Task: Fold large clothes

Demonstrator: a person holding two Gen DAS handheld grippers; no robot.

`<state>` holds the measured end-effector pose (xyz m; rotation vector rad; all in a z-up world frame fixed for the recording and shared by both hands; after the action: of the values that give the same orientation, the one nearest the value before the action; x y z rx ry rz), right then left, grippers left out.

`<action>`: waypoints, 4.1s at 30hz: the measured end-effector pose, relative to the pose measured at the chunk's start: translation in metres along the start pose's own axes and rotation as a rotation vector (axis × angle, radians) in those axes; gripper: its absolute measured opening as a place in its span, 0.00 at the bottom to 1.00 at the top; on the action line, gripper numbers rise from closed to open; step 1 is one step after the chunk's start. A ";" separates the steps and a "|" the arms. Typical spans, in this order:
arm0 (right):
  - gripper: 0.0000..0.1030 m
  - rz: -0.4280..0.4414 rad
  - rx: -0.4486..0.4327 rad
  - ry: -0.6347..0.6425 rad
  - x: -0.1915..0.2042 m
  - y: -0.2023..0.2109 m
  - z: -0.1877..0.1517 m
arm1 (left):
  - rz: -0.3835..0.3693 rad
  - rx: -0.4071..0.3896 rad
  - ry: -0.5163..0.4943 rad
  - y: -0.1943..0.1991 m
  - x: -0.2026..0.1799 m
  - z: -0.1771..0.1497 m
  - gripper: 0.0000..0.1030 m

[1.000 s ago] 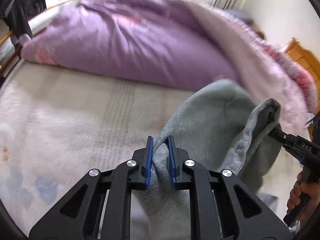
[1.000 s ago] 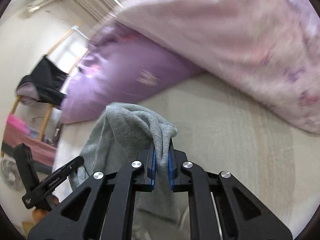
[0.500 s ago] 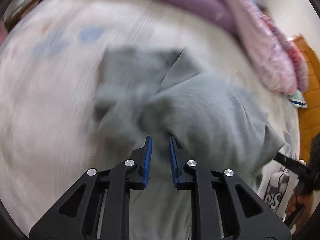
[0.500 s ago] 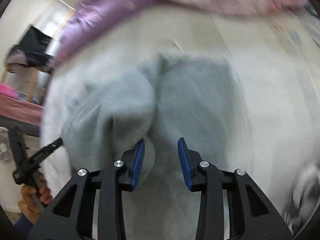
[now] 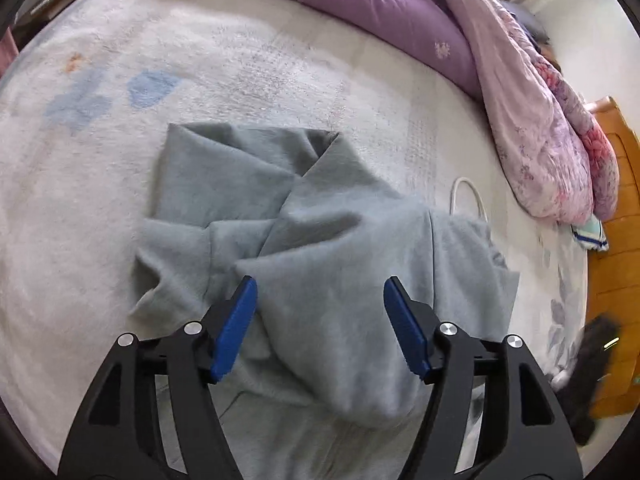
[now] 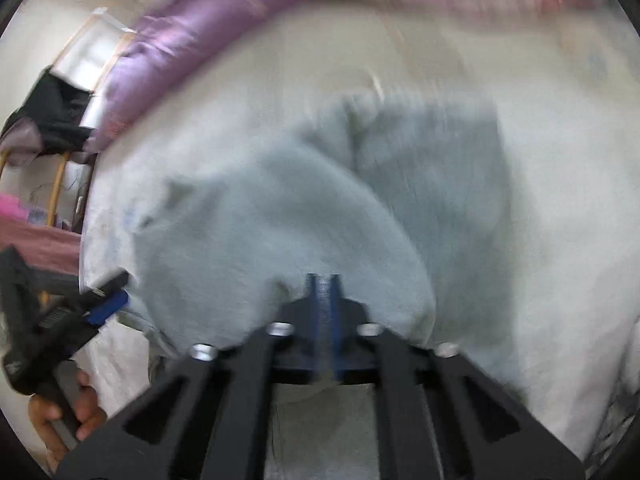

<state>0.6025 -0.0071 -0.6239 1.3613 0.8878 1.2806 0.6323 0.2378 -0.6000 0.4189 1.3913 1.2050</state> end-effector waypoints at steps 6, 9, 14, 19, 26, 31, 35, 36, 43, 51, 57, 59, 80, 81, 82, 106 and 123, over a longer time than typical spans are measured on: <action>0.07 0.042 -0.014 -0.041 0.000 0.029 0.024 | 0.025 0.019 0.070 -0.021 0.011 0.034 0.76; 0.48 0.016 -0.102 -0.063 0.003 0.043 0.059 | 0.040 0.047 0.108 -0.042 0.014 0.056 0.77; 0.59 0.012 -0.114 -0.155 0.003 0.014 0.113 | 0.067 0.091 0.133 -0.078 0.011 0.085 0.77; 0.59 -0.003 -0.035 -0.195 0.009 -0.039 0.140 | 0.088 0.137 0.177 -0.116 0.012 0.102 0.78; 0.30 0.075 -0.020 -0.221 0.017 -0.057 0.144 | 0.264 0.155 0.026 -0.133 0.003 0.107 0.50; 0.16 0.134 -0.097 -0.189 0.018 -0.025 0.132 | 0.178 0.091 0.019 -0.103 -0.003 0.104 0.15; 0.15 0.168 -0.153 -0.154 0.021 0.014 0.107 | 0.096 0.017 0.018 -0.051 -0.013 0.089 0.12; 0.15 0.178 -0.161 -0.150 0.021 0.026 0.099 | 0.079 0.002 0.017 -0.039 -0.015 0.085 0.12; 0.15 0.214 -0.163 -0.092 0.023 0.103 0.022 | -0.002 -0.055 -0.001 0.062 -0.027 0.009 0.12; 0.13 0.163 -0.033 -0.132 -0.004 0.130 -0.106 | 0.020 0.068 0.044 0.104 0.008 -0.113 0.12; 0.12 0.081 0.104 -0.196 -0.037 0.093 -0.178 | 0.024 0.161 0.196 0.087 0.054 -0.190 0.12; 0.12 0.058 0.151 -0.223 -0.049 0.074 -0.200 | 0.033 0.191 0.229 0.077 0.067 -0.210 0.12; 0.23 -0.025 0.061 0.151 0.033 0.096 -0.179 | 0.005 0.098 0.280 0.117 0.137 -0.222 0.75; 0.13 -0.038 0.018 0.199 0.048 0.091 -0.168 | 0.021 0.091 0.291 0.119 0.147 -0.220 0.75; 0.09 -0.054 -0.023 0.252 0.068 0.081 -0.152 | 0.031 0.082 0.313 0.121 0.157 -0.219 0.75; 0.00 -0.223 0.127 0.320 0.054 -0.038 -0.193 | -0.048 0.121 0.382 0.086 0.194 -0.247 0.70; 0.11 0.142 -0.058 0.567 0.109 0.042 -0.257 | -0.208 0.107 0.356 0.141 0.137 -0.201 0.10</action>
<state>0.3636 0.1365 -0.5809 1.0384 1.1342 1.8350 0.3654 0.3250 -0.5982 0.1301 1.7636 1.0699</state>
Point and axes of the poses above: each gripper's, at about its wrist camera, not at the fingertips, and y roughly against the way its jaws point, x to its left, z to its top, the point moved 6 cm from there along -y, roughly the way its jaws point, and after that the axes turned 12 degrees about -z, right-handed, at the moved point
